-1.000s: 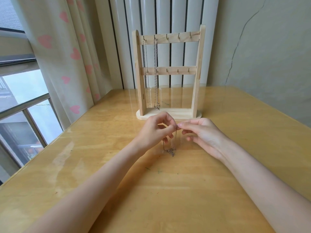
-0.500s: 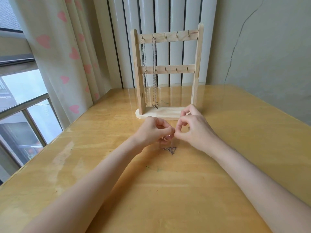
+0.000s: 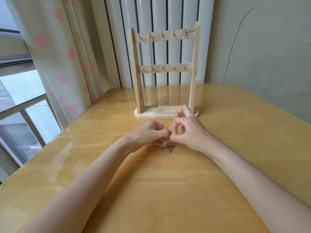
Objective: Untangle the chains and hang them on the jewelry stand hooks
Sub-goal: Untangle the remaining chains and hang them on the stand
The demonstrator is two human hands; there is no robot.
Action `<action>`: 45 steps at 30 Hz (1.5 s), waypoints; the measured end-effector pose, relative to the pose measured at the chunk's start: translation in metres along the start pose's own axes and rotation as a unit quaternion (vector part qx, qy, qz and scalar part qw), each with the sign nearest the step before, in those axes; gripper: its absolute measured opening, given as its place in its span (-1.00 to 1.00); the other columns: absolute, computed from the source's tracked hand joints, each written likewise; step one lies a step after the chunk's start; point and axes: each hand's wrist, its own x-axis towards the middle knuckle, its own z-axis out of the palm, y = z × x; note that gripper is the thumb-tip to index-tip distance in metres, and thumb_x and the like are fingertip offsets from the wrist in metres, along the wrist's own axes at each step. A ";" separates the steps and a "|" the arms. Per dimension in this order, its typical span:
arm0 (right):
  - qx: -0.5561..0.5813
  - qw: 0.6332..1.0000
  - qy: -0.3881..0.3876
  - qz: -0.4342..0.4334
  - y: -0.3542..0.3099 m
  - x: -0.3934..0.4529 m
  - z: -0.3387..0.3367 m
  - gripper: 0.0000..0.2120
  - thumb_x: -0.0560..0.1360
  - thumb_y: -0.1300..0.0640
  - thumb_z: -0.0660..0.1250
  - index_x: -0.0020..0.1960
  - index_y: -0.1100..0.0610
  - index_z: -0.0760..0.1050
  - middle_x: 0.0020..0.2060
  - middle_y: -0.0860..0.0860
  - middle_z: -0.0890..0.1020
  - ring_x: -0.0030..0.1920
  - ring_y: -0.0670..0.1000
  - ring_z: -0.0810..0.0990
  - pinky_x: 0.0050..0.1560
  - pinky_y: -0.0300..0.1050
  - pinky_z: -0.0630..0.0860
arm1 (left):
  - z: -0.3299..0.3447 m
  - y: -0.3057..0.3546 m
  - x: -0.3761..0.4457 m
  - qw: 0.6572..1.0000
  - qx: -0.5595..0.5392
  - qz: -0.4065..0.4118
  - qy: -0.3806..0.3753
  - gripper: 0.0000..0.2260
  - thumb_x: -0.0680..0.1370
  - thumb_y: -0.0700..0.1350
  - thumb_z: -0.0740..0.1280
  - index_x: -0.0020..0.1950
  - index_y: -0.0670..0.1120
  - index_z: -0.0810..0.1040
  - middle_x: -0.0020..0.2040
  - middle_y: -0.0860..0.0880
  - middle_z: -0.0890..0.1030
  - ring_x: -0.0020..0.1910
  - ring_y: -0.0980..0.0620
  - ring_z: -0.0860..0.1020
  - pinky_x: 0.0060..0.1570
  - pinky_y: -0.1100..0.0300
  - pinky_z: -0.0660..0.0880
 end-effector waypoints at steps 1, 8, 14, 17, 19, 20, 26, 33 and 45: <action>0.014 1.000 -0.011 0.014 0.001 0.000 0.001 -0.80 0.32 0.23 0.38 -0.40 0.10 0.41 -0.10 -0.05 0.31 -0.24 -0.24 0.32 -0.20 -0.42 0.23 | 0.001 0.000 0.000 1.000 0.014 0.001 -0.002 -0.83 0.51 -0.28 0.24 -0.27 -0.18 0.52 -0.47 0.05 0.56 -0.42 0.16 0.50 -0.29 0.34 0.52; 0.077 0.995 0.049 0.032 0.001 0.002 -0.001 -0.82 0.35 0.21 0.43 -0.38 0.03 0.52 -0.13 -0.11 0.37 -0.16 -0.16 0.41 -0.15 -0.34 0.31 | -0.002 -0.001 0.000 0.997 -0.008 0.026 0.072 -0.87 0.49 -0.27 0.27 -0.25 -0.19 0.55 -0.40 -0.01 0.60 -0.38 0.14 0.54 -0.24 0.30 0.56; 0.124 0.989 0.051 0.062 0.000 0.003 -0.001 -0.98 0.37 0.20 0.44 -0.23 0.14 0.64 -0.13 -0.14 0.41 -0.12 -0.10 0.44 -0.17 -0.35 0.36 | -0.004 -0.002 0.000 0.995 -0.019 0.022 0.098 -0.84 0.50 -0.23 0.29 -0.25 -0.15 0.61 -0.39 0.02 0.63 -0.38 0.17 0.56 -0.27 0.35 0.54; 0.102 0.991 0.058 0.068 0.001 0.003 -0.001 -0.97 0.35 0.21 0.46 -0.27 0.13 0.64 -0.10 -0.08 0.44 -0.14 -0.16 0.43 -0.18 -0.47 0.31 | -0.001 -0.001 0.000 0.993 0.009 0.037 0.109 -0.85 0.48 -0.26 0.31 -0.27 -0.18 0.60 -0.43 0.02 0.62 -0.41 0.16 0.54 -0.28 0.34 0.52; 0.070 0.994 0.057 0.060 0.001 0.003 -0.002 -0.91 0.35 0.21 0.46 -0.30 0.06 0.60 -0.08 -0.06 0.44 -0.16 -0.19 0.41 -0.19 -0.52 0.28 | 0.000 0.000 0.000 0.992 0.040 0.054 0.110 -0.85 0.46 -0.31 0.32 -0.31 -0.18 0.57 -0.43 0.00 0.62 -0.42 0.12 0.54 -0.32 0.30 0.53; 0.047 0.996 0.051 0.050 0.001 0.002 -0.002 -0.89 0.35 0.21 0.45 -0.31 0.04 0.59 -0.08 -0.06 0.43 -0.17 -0.21 0.39 -0.18 -0.54 0.27 | 0.000 0.000 0.001 0.989 0.077 0.063 0.110 -0.86 0.43 -0.32 0.32 -0.32 -0.18 0.57 -0.42 -0.02 0.62 -0.42 0.09 0.55 -0.33 0.25 0.54; -0.210 0.976 -0.025 -0.056 -0.006 -0.004 0.002 -0.89 0.45 0.17 0.32 -0.20 0.18 0.56 0.01 -0.03 0.39 0.05 -0.07 0.29 0.03 -0.21 0.37 | 0.007 -0.007 0.005 0.926 0.340 0.101 0.128 -0.95 0.35 -0.14 0.39 -0.28 -0.05 0.53 -0.34 0.08 0.58 -0.21 0.01 0.58 -0.11 0.01 0.56; -0.165 0.986 -0.019 -0.025 -0.006 -0.002 0.000 -0.90 0.42 0.18 0.32 -0.26 0.18 0.50 -0.07 -0.05 0.32 0.07 -0.06 0.32 0.06 -0.14 0.39 | 0.007 -0.003 0.003 0.879 0.416 0.178 0.150 -0.93 0.36 -0.16 0.39 -0.19 -0.13 0.58 -0.24 0.02 0.55 -0.21 -0.03 0.56 -0.17 0.07 0.51; 0.173 0.976 0.063 0.118 -0.001 0.004 -0.008 -0.93 0.40 0.22 0.39 -0.26 0.14 0.56 -0.07 -0.02 0.44 -0.13 -0.17 0.45 -0.05 -0.47 0.33 | -0.002 0.003 0.000 0.992 -0.032 0.078 0.097 -0.91 0.48 -0.22 0.36 -0.22 -0.15 0.59 -0.36 0.04 0.65 -0.32 0.15 0.58 -0.21 0.30 0.57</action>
